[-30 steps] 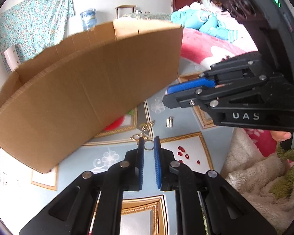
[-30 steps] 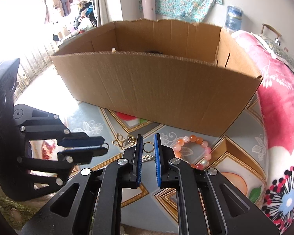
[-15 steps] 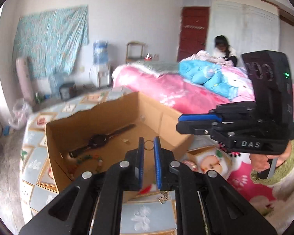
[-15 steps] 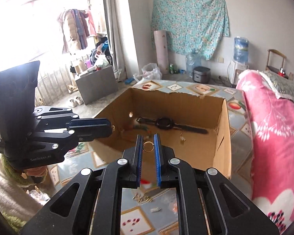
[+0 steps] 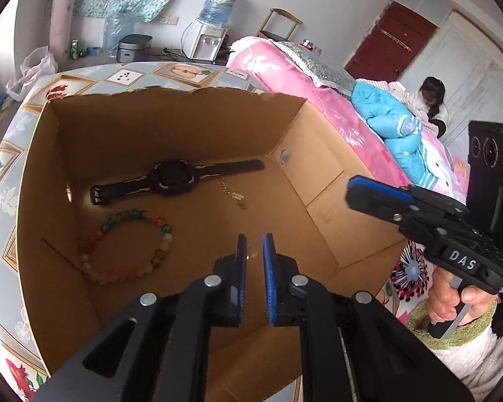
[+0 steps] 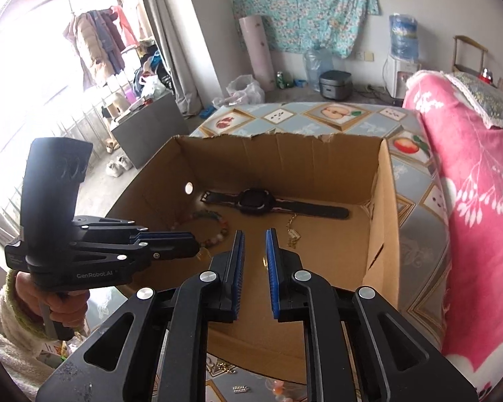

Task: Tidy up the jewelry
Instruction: 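Carry the gold ring with the right gripper while the left gripper carries the clasp toward the box, then open both grippers over the box and withdraw them toward the table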

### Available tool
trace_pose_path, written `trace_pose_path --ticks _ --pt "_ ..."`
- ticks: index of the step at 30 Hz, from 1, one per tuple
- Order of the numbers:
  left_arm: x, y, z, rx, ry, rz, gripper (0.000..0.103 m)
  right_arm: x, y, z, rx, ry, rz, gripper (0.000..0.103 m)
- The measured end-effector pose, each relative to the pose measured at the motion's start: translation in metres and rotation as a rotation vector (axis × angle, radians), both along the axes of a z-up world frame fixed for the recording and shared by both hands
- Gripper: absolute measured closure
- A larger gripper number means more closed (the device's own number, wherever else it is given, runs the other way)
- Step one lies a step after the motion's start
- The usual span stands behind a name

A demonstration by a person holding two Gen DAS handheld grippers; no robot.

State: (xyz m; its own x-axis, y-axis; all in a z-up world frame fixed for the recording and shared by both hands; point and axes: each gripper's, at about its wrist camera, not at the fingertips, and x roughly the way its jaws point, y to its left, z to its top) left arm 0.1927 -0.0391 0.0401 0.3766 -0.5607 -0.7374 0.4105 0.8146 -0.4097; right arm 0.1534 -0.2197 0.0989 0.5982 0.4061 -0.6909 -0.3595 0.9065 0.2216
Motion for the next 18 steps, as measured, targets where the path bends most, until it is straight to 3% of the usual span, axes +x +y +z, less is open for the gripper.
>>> trace_pose_path --ticks 7,11,18 --pt "0.004 0.008 0.005 -0.042 -0.016 0.013 0.091 -0.004 -0.011 0.004 0.024 -0.031 -0.018 0.083" --pt "0.002 0.012 0.014 -0.058 -0.041 0.020 0.091 -0.006 -0.016 0.007 0.057 -0.041 -0.025 0.072" --pt "-0.008 0.018 0.026 -0.057 -0.085 0.030 0.091 -0.009 -0.022 0.017 0.078 -0.069 -0.054 0.068"
